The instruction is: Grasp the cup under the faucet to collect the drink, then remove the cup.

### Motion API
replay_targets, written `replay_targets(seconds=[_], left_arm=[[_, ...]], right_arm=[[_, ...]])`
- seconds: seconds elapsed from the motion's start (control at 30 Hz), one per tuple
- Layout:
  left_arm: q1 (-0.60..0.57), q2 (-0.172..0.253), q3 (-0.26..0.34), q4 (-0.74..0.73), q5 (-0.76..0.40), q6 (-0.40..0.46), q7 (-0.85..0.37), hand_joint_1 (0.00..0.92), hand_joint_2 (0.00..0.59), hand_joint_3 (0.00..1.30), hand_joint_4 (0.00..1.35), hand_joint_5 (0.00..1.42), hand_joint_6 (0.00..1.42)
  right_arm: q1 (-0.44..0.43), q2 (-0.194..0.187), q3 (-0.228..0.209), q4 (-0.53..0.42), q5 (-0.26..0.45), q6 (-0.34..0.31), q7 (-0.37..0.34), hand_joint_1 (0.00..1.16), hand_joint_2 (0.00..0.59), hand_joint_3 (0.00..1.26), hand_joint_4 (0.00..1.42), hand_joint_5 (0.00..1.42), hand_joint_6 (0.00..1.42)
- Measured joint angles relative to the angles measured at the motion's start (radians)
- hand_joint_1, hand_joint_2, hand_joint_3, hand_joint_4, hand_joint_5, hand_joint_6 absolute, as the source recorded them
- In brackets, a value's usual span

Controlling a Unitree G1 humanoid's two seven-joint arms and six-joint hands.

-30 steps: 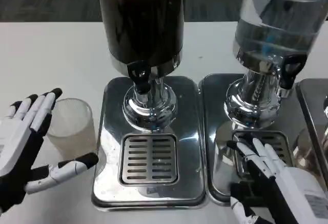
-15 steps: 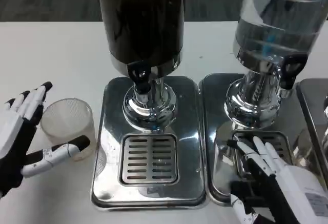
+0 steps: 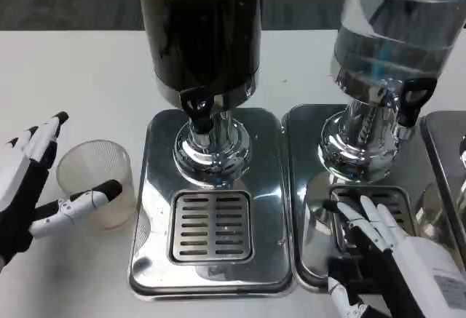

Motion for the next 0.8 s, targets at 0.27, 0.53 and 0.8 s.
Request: replay_targets(seconds=[0.27, 0.53, 0.8], left_arm=[[-0.040, 0.013, -0.025, 0.075, -0.015, -0.018, 0.001, 0.000, 0.000, 0.00, 0.00, 0.04, 0.01], [-0.077, 0.015, -0.049, 0.168, -0.037, -0.048, 0.009, 0.000, 0.000, 0.00, 0.00, 0.06, 0.01], [-0.106, 0.016, -0.077, 0.230, -0.039, -0.066, 0.014, 0.000, 0.000, 0.00, 0.00, 0.08, 0.01]], right_arm=[[0.003, 0.002, 0.000, -0.005, 0.000, 0.002, 0.004, 0.57, 0.562, 0.14, 0.00, 0.00, 0.08], [0.008, 0.012, 0.004, -0.011, -0.001, 0.008, 0.009, 0.57, 0.561, 0.14, 0.00, 0.00, 0.08], [0.015, 0.013, 0.003, -0.028, -0.001, 0.009, 0.009, 0.58, 0.561, 0.14, 0.00, 0.00, 0.08]])
